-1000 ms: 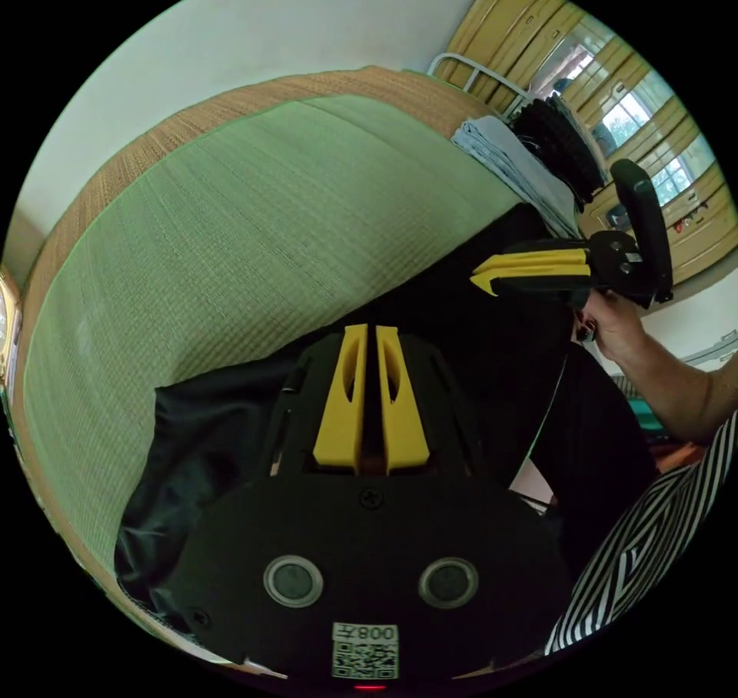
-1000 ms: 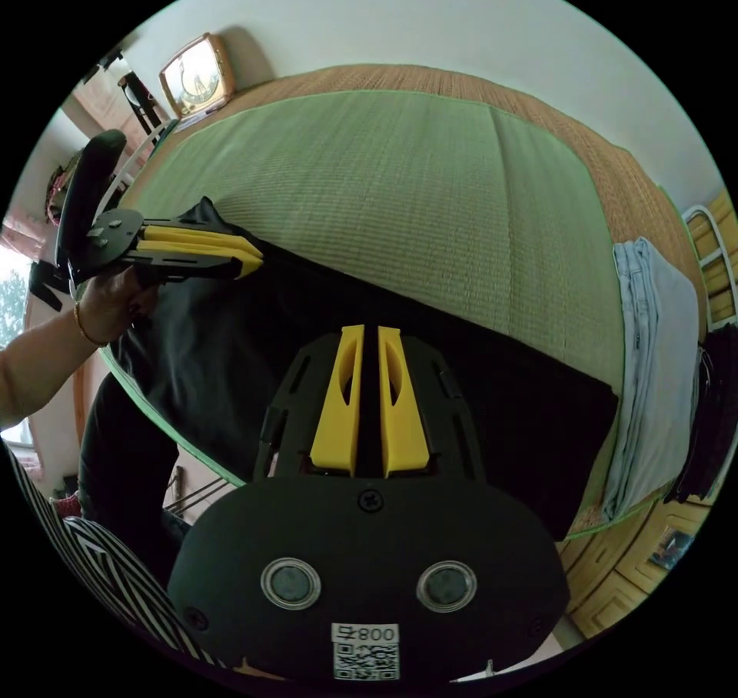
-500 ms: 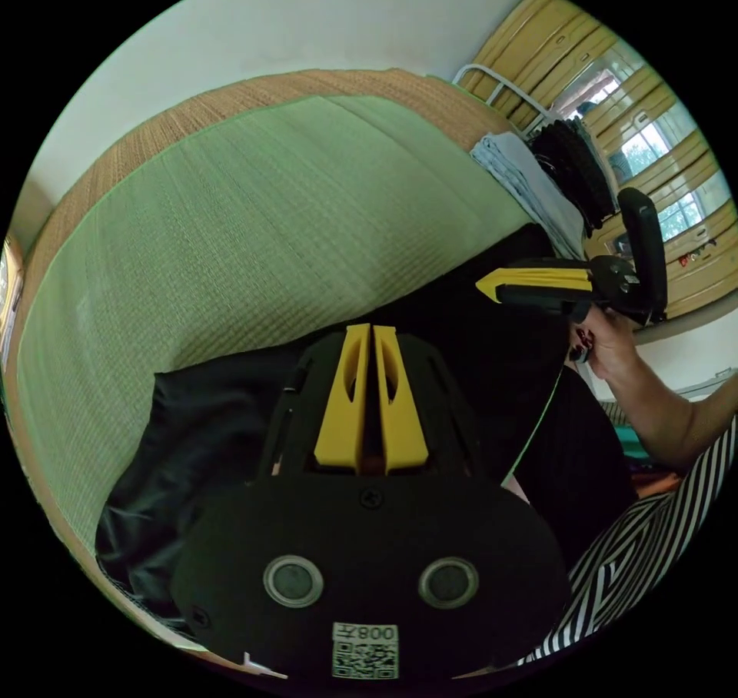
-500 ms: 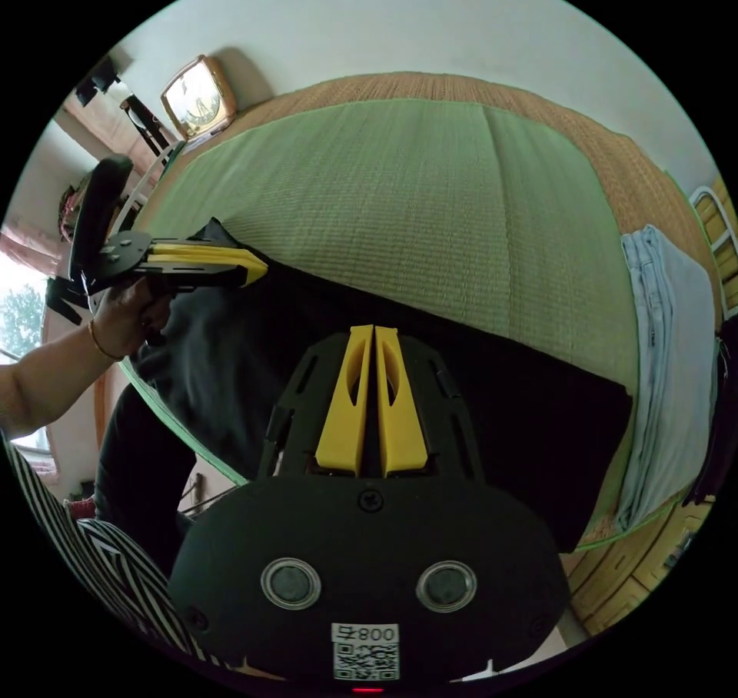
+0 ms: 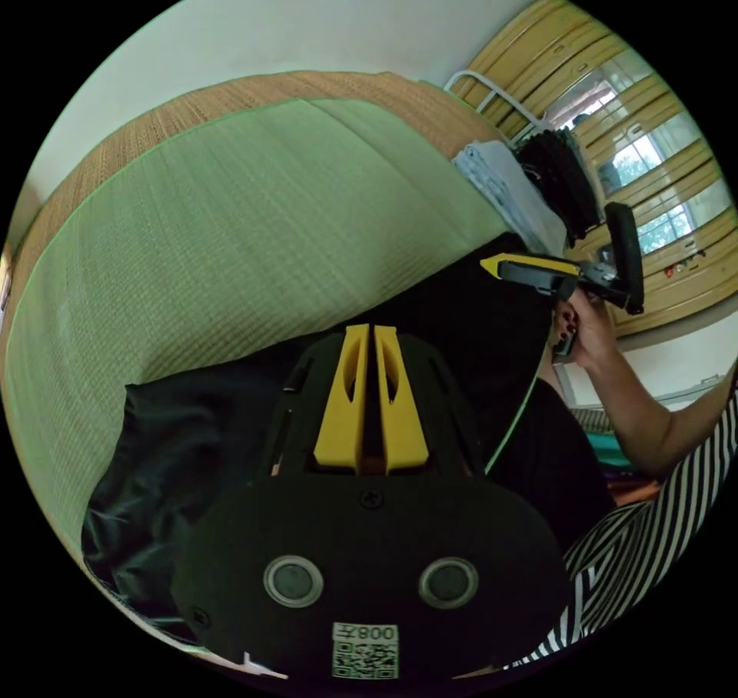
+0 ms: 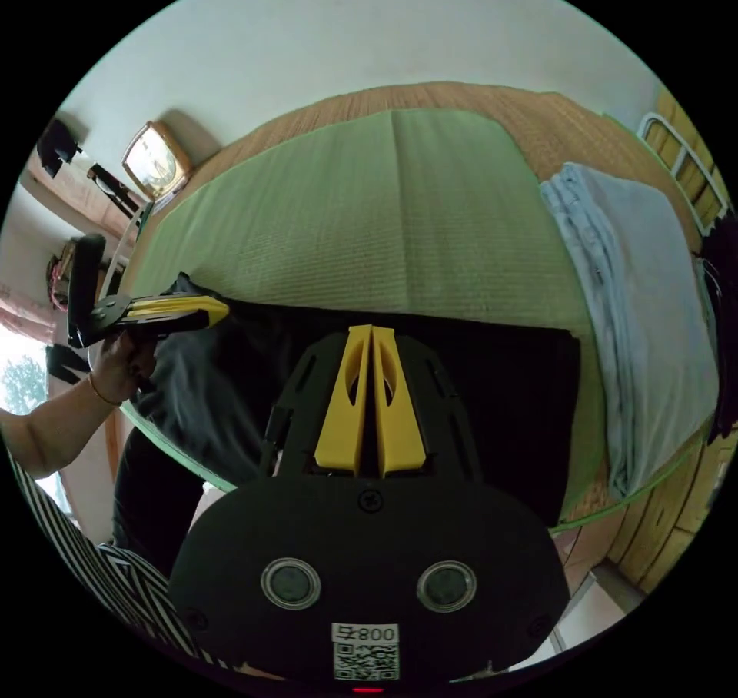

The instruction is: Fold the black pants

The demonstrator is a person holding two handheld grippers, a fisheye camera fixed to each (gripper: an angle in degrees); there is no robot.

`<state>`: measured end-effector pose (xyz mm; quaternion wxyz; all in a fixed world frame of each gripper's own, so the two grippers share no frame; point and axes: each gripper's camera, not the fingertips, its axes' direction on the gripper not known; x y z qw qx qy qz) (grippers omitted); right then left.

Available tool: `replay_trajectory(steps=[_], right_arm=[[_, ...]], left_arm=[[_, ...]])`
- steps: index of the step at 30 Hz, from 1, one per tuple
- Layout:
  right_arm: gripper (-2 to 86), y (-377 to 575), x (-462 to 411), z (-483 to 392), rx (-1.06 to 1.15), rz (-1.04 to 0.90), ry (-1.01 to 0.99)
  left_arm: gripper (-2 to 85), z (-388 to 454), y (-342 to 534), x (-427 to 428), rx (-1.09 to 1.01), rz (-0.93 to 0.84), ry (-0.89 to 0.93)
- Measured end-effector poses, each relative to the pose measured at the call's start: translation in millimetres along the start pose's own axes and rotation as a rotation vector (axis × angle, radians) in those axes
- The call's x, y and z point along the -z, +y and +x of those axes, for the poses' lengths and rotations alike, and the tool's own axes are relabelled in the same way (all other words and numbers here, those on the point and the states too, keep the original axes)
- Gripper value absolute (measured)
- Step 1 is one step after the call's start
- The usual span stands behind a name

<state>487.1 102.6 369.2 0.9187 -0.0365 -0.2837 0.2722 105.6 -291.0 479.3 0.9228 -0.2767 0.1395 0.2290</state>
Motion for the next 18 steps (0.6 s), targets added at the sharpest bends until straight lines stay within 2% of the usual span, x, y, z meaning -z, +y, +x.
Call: replay_trajectory(steps=[6, 11, 14, 18], right_arm=[[3.9, 35, 42, 50, -0.113, 0.033, 0.026], [5.1, 52, 53, 75, -0.151, 0.008, 0.033], [5.0, 55, 57, 84, -0.151, 0.017, 0.030], [4.8, 56, 55, 95, -0.153, 0.006, -0.005]], left_arm=[[5.8, 57, -52, -31, -0.187, -0.037, 0.110], [6.0, 111, -94, -69, -0.362, -0.110, 0.055], [4.0, 126, -104, -86, -0.408, -0.189, -0.025], [1.5, 132, -104, -86, -0.415, -0.183, -0.021]])
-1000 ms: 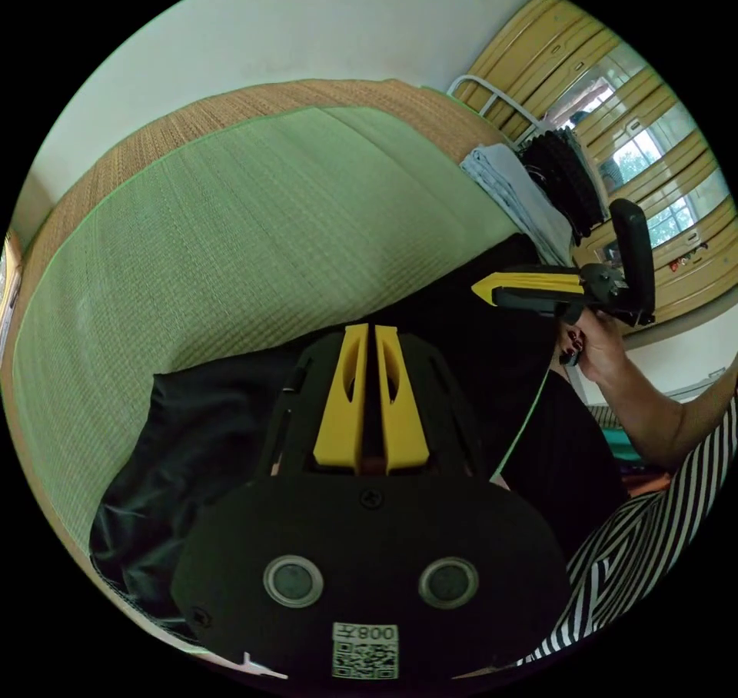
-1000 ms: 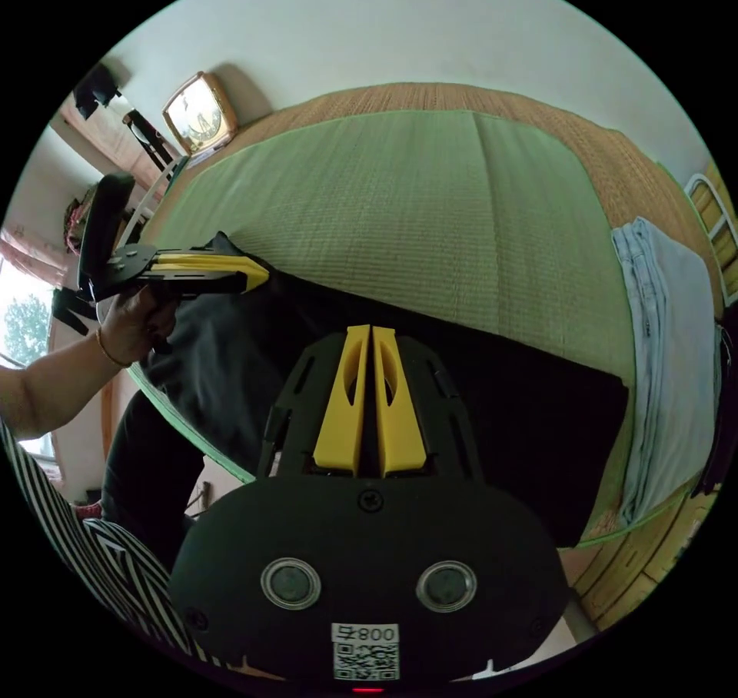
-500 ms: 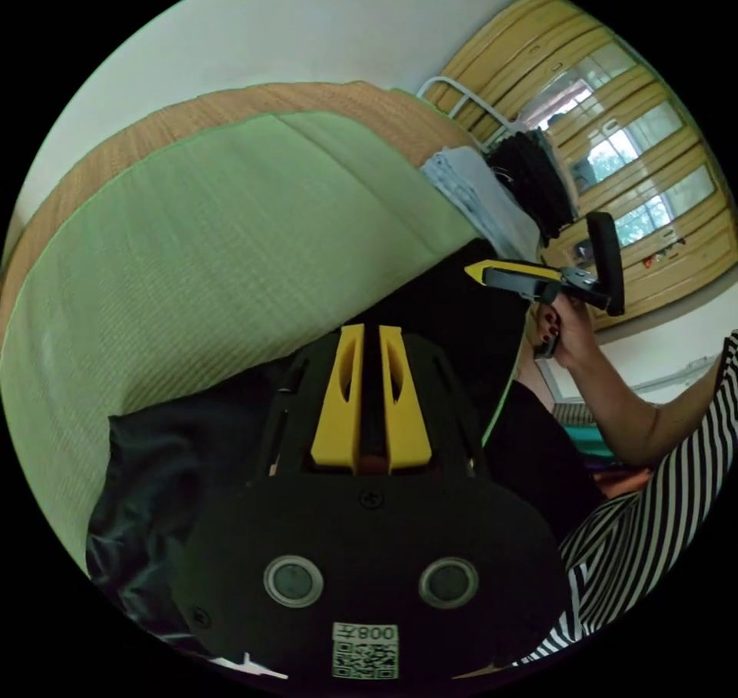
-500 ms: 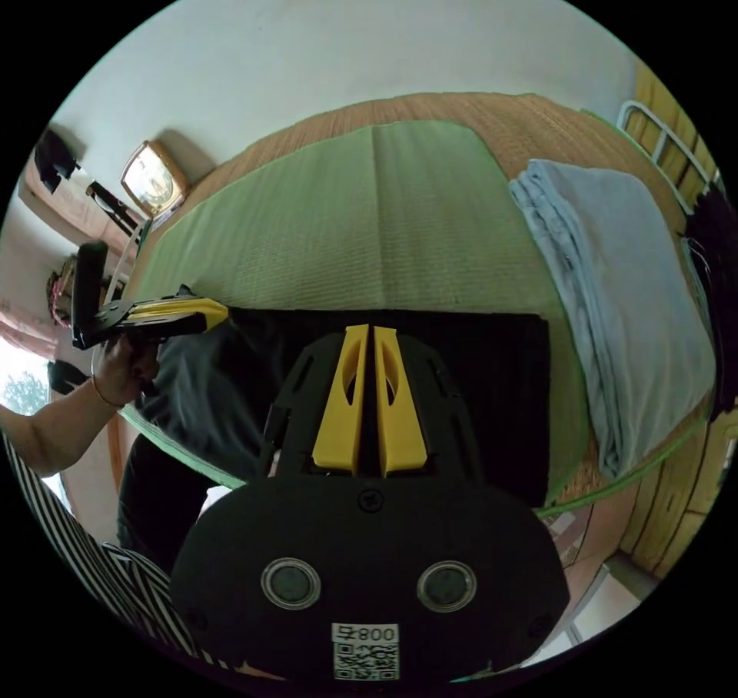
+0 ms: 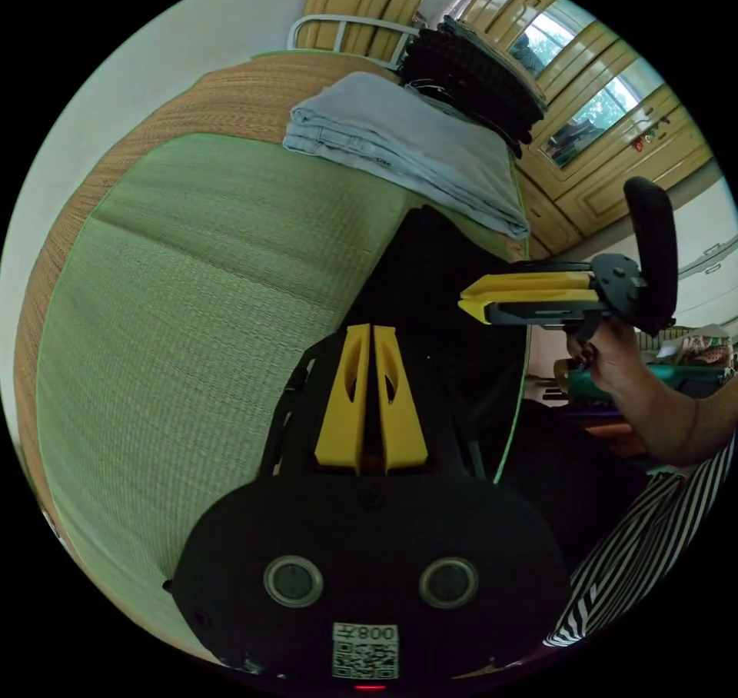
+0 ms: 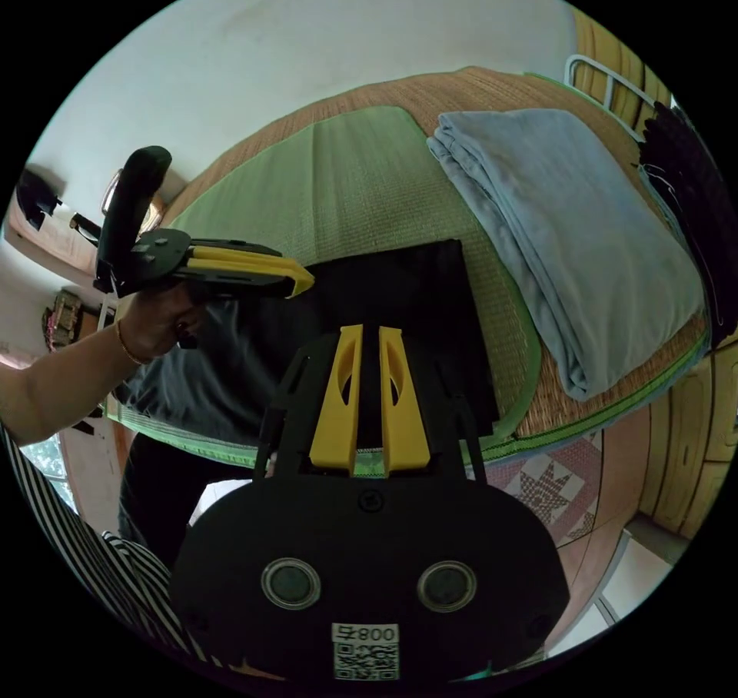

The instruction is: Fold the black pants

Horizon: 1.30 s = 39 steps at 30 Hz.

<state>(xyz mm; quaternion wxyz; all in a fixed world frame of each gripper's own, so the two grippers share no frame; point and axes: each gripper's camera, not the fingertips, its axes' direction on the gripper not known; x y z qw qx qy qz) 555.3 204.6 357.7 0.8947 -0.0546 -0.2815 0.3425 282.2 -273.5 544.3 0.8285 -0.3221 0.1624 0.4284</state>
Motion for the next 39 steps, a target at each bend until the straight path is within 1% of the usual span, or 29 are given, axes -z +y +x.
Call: replay_trajectory(steps=[7, 9, 11, 15, 18, 21, 24, 25, 27, 29, 30, 31, 33, 35, 39], right_arm=[[3.8, -11, 8, 16, -0.001, 0.057, -0.035], [3.5, -18, 8, 18, -0.001, 0.070, -0.053], [3.0, -26, 5, 18, 0.014, 0.080, -0.052], [1.4, -47, -15, 20, 0.023, 0.065, -0.029], [0.5, -55, -36, 27, -0.009, 0.023, -0.024], [0.3, -55, -40, 30, 0.005, 0.030, -0.030], [0.2, -47, -34, 41, -0.023, 0.071, -0.047], [0.1, -42, -28, 46, -0.038, 0.105, -0.096], [0.1, -36, -27, 51, -0.047, 0.122, -0.163], [0.1, -32, -41, 48, -0.030, 0.072, -0.161], [0.1, -31, -58, 45, -0.014, 0.008, -0.121], [0.1, -28, -69, 45, -0.025, 0.012, -0.113], [0.1, -29, -72, 46, -0.023, 0.024, -0.159], [0.1, -31, -77, 44, -0.027, 0.039, -0.151], [0.2, -37, -92, 24, 0.025, 0.040, -0.171]], left_arm=[[0.3, 6, 9, 17, 0.033, 0.105, 0.002], [0.3, 5, 12, 13, 0.038, 0.082, -0.010], [0.4, 4, 18, 7, 0.053, 0.058, -0.067], [0.8, -1, 29, -4, 0.072, -0.008, -0.066], [1.2, -2, 42, -5, 0.078, -0.008, -0.070], [1.5, 0, 56, 1, 0.062, 0.021, -0.076], [1.9, -1, 72, 7, 0.046, 0.055, -0.037], [2.0, -3, 79, 9, 0.044, 0.066, -0.019], [2.1, -5, 91, 6, 0.050, 0.050, -0.039], [2.0, -9, 109, -8, 0.066, -0.030, -0.080], [1.9, -10, 115, -11, 0.072, -0.039, -0.075], [1.8, -13, 126, -8, 0.098, -0.002, -0.061], [1.5, -16, 144, -2, 0.141, 0.019, -0.027], [1.3, -18, 177, 11, 0.183, 0.088, 0.007], [1.1, -22, 243, 26, 0.241, 0.110, 0.049]])
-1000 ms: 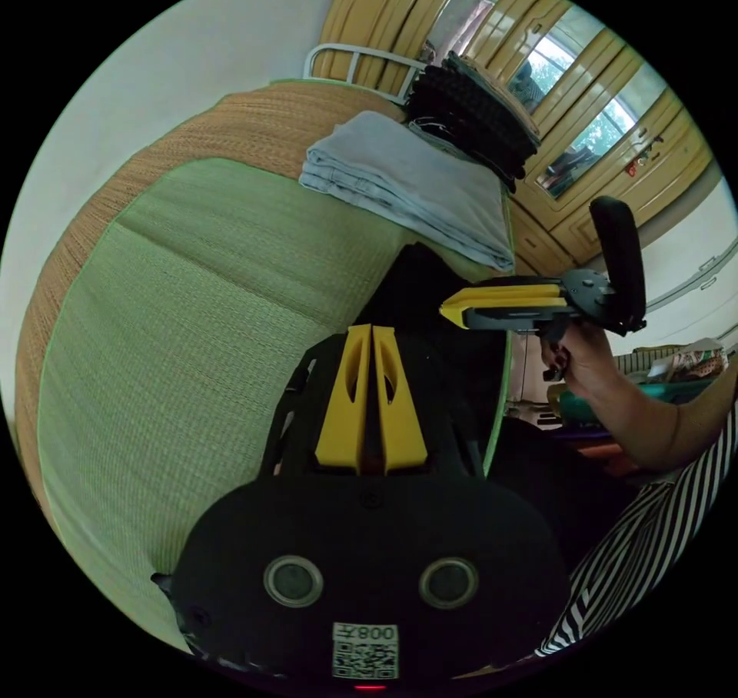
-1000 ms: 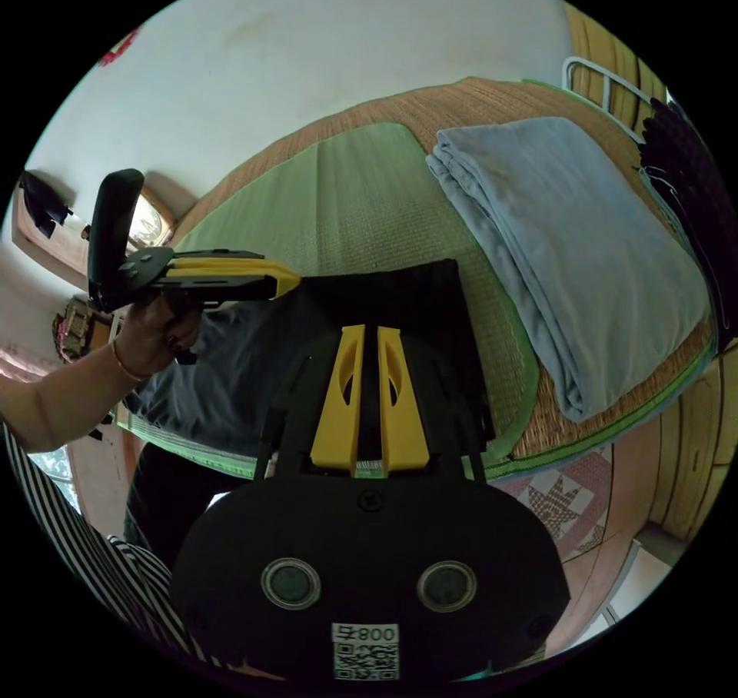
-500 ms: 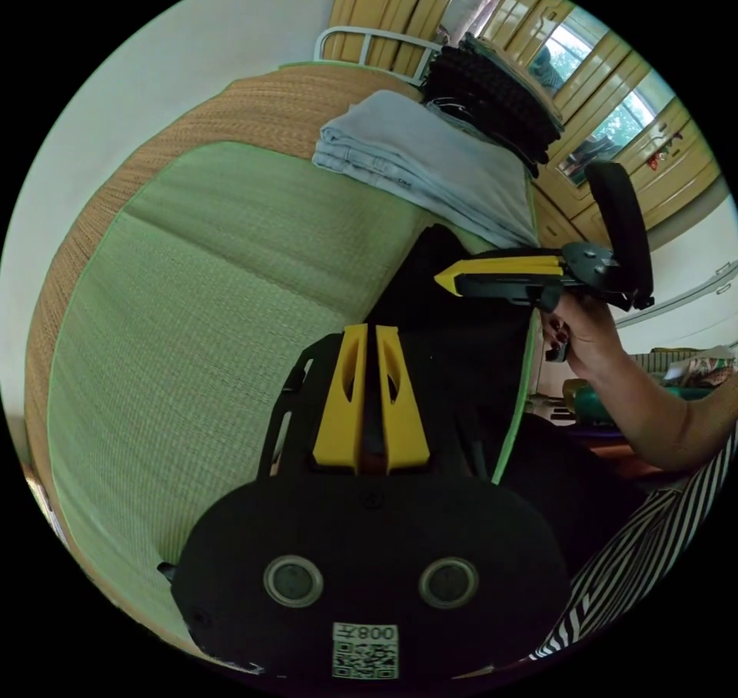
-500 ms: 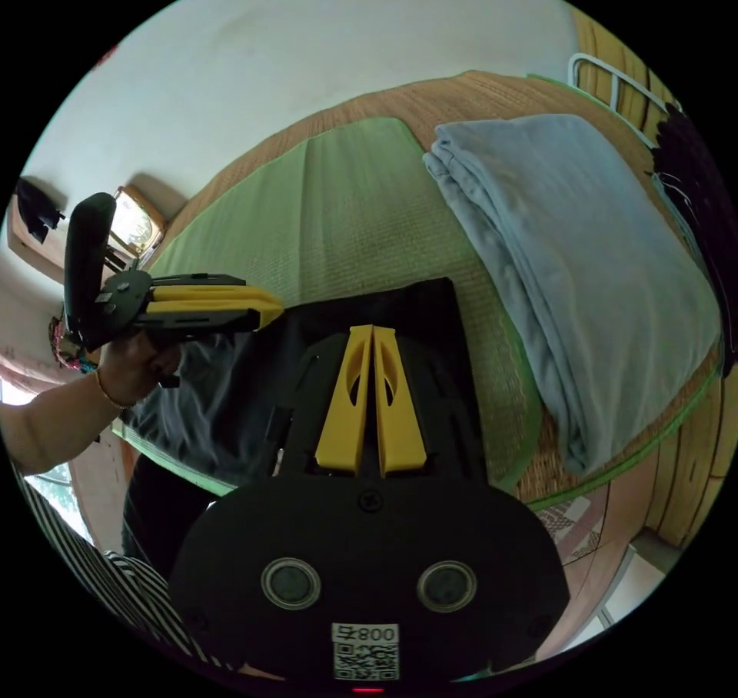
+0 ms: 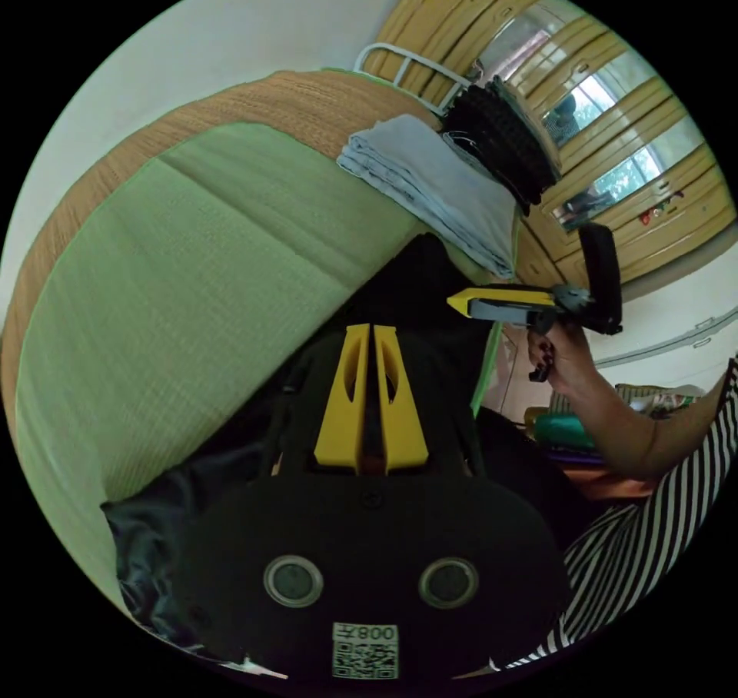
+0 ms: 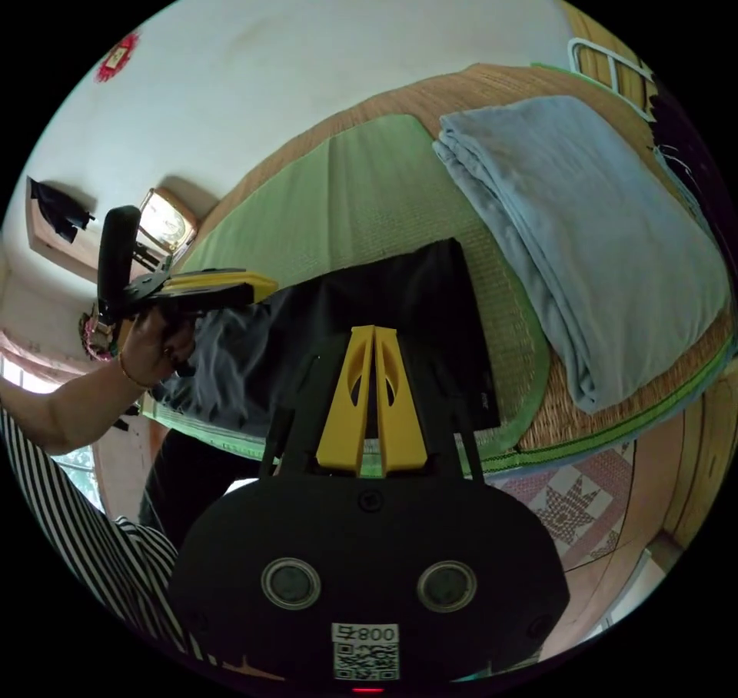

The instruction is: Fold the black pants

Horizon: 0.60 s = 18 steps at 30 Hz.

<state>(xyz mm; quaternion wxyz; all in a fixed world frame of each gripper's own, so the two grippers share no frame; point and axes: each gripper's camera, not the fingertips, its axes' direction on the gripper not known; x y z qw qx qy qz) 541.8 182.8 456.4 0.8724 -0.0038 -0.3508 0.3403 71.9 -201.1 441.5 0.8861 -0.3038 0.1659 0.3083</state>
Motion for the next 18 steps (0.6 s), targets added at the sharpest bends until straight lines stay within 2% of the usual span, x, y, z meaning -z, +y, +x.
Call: replay_trajectory(steps=[3, 9, 14, 18], right_arm=[[0.3, -5, -21, -27, 0.073, -0.016, -0.054], [1.2, -31, -105, -126, 0.352, -0.132, -0.239], [4.8, -68, -185, -214, 0.524, -0.191, -0.293], [6.5, -100, -262, -270, 0.577, -0.265, -0.268]], left_arm=[[1.0, -24, 68, 23, 0.098, -0.004, -0.041], [1.9, -104, 244, 91, 0.520, 0.042, -0.197], [6.0, -181, 409, 158, 0.937, 0.232, -0.308], [7.9, -227, 496, 185, 1.108, 0.322, -0.364]])
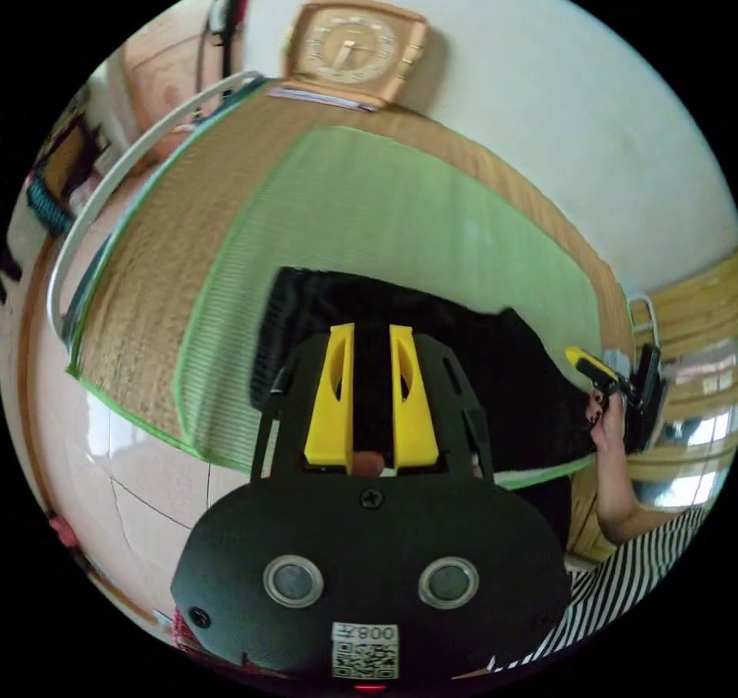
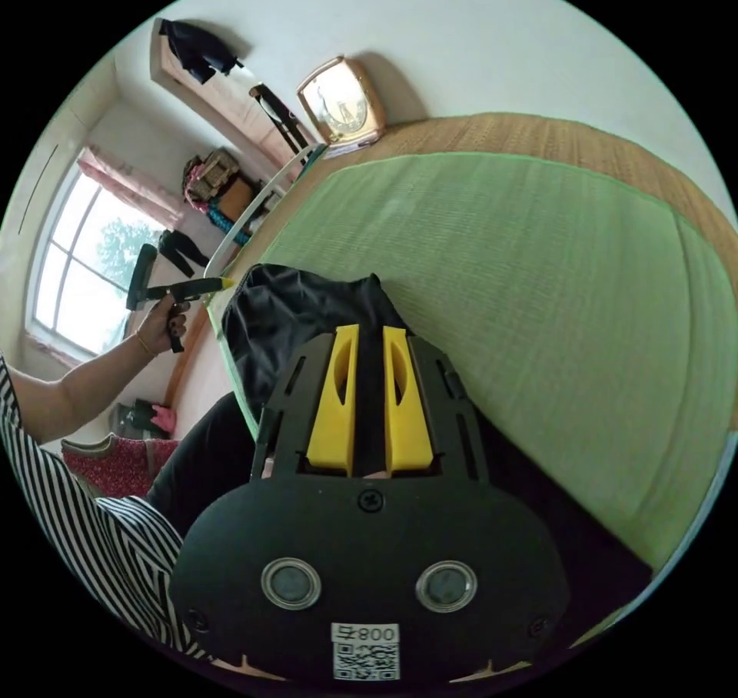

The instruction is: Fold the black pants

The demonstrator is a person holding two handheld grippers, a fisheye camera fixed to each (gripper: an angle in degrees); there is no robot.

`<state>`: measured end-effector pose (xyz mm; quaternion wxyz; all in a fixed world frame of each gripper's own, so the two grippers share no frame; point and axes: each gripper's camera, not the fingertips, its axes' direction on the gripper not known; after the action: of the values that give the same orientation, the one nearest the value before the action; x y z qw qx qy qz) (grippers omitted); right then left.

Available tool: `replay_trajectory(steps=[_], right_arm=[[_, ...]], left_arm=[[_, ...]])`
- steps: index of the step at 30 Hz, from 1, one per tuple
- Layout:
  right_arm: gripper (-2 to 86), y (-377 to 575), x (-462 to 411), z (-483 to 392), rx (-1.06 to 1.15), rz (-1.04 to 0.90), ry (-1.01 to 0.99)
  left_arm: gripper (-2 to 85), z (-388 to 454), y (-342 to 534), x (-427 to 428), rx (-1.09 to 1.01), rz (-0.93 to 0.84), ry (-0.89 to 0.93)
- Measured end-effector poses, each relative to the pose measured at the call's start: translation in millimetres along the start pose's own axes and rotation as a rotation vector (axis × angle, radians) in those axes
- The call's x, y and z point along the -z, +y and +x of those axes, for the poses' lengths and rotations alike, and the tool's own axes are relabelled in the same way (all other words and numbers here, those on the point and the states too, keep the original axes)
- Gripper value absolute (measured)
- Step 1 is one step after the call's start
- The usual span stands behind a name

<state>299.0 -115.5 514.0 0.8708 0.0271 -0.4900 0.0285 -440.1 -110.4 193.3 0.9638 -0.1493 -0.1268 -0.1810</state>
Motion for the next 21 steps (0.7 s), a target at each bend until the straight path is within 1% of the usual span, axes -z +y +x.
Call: replay_trajectory(steps=[2, 4, 8, 11, 13, 16, 19, 21], right_arm=[[7.0, -22, -26, 3, -0.014, -0.023, -0.025], [7.3, -44, -57, 5, -0.038, -0.033, -0.027], [7.3, -69, -105, 7, -0.060, -0.085, -0.019], [5.7, -84, -145, 6, -0.065, -0.153, 0.014], [2.1, -91, -168, 5, -0.062, -0.180, 0.040], [0.7, -98, -181, 8, -0.076, -0.154, 0.056], [0.2, -101, -197, 23, -0.154, -0.127, -0.019], [0.2, -103, -211, 26, -0.181, -0.143, -0.052]], left_arm=[[8.8, -55, -6, 0, 0.070, 0.037, 0.025], [9.2, -91, -9, -6, 0.098, 0.055, 0.067], [9.0, -153, -11, -36, 0.116, -0.025, 0.182], [7.0, -183, -6, -46, 0.086, -0.039, 0.213], [4.6, -202, -3, -43, 0.076, -0.018, 0.202], [2.7, -235, 3, -34, 0.080, 0.053, 0.208], [2.3, -263, 7, -42, 0.098, 0.047, 0.187], [2.7, -278, 11, -47, 0.110, 0.039, 0.198]])
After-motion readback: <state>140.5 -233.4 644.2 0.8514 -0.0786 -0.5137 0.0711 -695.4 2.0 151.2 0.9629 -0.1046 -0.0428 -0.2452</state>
